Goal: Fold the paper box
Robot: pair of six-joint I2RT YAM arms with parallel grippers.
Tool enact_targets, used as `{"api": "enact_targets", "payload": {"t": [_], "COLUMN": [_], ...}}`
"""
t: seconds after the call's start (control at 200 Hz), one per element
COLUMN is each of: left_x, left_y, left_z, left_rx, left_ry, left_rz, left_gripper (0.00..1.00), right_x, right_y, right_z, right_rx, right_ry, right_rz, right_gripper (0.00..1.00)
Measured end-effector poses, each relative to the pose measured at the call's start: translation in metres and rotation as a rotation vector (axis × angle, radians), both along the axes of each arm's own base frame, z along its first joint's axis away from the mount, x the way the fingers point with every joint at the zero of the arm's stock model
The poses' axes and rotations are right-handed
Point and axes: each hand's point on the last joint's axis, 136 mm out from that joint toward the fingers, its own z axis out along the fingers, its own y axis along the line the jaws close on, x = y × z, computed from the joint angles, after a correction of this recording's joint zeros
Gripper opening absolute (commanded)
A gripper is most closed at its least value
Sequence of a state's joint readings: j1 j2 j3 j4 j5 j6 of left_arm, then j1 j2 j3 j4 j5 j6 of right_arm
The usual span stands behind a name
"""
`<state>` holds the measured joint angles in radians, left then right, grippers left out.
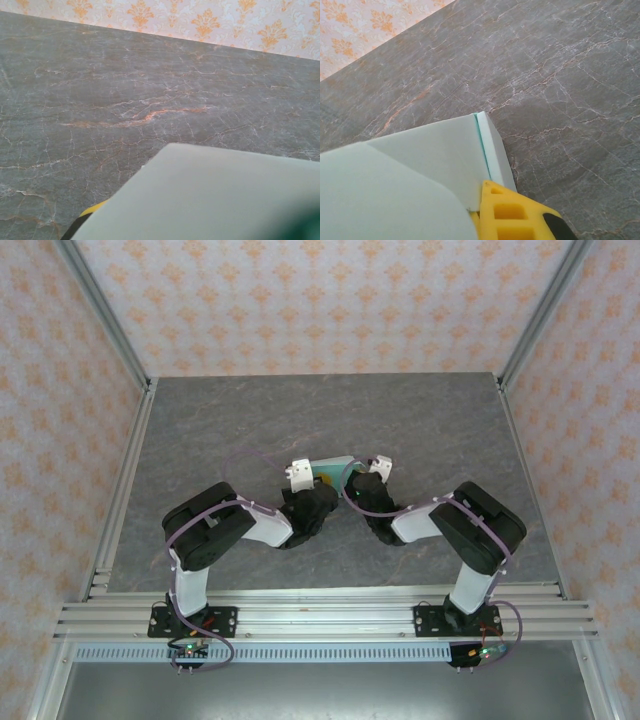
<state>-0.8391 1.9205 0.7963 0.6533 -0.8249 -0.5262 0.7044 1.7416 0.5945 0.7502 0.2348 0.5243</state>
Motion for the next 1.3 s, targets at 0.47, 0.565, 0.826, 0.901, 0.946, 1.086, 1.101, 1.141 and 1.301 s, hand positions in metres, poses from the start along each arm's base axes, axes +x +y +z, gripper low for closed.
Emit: {"api": "enact_targets", "payload": {"t": [0.47,0.565,0.826,0.901,0.946,1.086,1.101,1.141,1.301], "left_x": [-0.001,-0.001,-0.002,-0.002,-0.003,-0.003,-0.003,-0.003,-0.003], "left_y": [0.006,0.008,0.01,0.011,0.011,0.012,0.012,0.013,0.014], "left_z": [0.001,0.001,0.0,0.0,0.0,0.001,0.001,0.001,0.001], "left_rx": [0.013,0.021,0.032,0.035,0.037,0.041,0.043,0.044,0.061], "left_ry": [-0.006,-0.007,-0.004,-0.004,-0.004,-0.005,-0.005,-0.006,-0.002], "left_rz": [0.029,0.038,0.047,0.051,0.051,0.057,0.058,0.06,0.062], "left_gripper": [0.04,0.05,0.04,0.04,0.04,0.04,0.03,0.04,0.03], "right_x": [-0.014,-0.018,-0.024,-0.027,-0.028,-0.031,-0.031,-0.031,-0.029], "right_y": [-0.015,-0.019,-0.023,-0.024,-0.025,-0.027,-0.027,-0.029,-0.035], "right_z": [0.001,-0.005,-0.007,-0.004,0.0,0.018,0.02,0.026,0.046], "right_rx": [-0.057,-0.081,-0.103,-0.105,-0.104,-0.103,-0.104,-0.102,-0.105], "right_ry": [0.059,0.08,0.096,0.097,0.093,0.074,0.073,0.071,0.079], "right_rz": [-0.003,-0.002,0.008,0.017,0.02,0.034,0.036,0.038,0.055], "right_gripper": [0.17,0.19,0.25,0.26,0.28,0.33,0.33,0.35,0.42]}}
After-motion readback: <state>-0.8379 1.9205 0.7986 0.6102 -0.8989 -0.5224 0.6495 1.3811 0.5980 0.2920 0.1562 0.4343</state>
